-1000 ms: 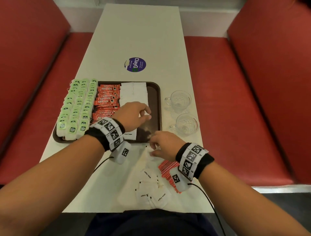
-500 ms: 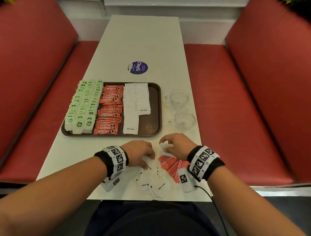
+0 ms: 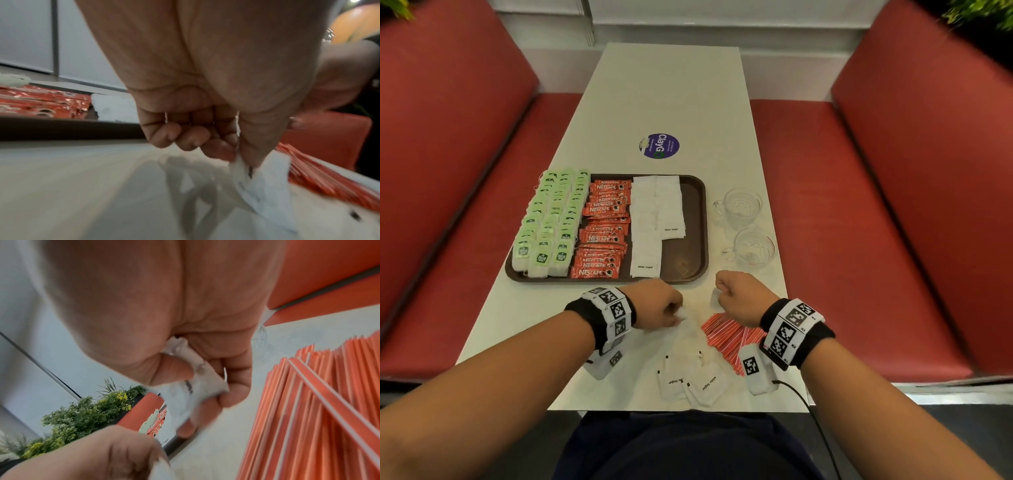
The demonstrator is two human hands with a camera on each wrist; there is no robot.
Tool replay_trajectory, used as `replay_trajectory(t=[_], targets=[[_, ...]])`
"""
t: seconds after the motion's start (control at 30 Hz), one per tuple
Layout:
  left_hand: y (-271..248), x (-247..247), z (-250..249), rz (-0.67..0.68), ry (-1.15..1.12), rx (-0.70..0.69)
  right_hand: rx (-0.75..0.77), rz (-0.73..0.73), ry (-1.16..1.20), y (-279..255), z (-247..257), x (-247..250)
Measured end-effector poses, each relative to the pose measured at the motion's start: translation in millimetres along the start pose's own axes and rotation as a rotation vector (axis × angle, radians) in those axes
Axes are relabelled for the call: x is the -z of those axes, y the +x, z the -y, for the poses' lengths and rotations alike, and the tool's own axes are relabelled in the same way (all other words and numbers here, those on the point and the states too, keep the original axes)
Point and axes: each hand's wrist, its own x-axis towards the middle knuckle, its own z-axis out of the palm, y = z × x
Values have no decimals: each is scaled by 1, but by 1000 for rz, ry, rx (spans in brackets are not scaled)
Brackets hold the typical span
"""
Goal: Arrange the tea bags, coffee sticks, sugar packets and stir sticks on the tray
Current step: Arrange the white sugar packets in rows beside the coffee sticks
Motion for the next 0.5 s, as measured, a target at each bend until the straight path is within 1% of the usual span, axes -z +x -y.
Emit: replay_trajectory(t=[0.13,0.2,0.3,0.33,0.4,0.47,0.5], targets=[[-6,21,12,-184,-149,54,-11,-9,94,5,0,1],[-8,29,16,-273,-270,74,16,3,107,6,3,2],[-8,33,18,-395,-416,66,87,-28,96,13,8,1],[-7,33,19,-411,-466,56,104,-52,107,16,10,2],[-6,31,21,-368,-540,38,127,-121,141,23,13,3],[-4,31,21,-296,-524,34,149,-166,149,29,17,6],[-3,33,21,-287,-484,38,159,-166,133,31,18,8]])
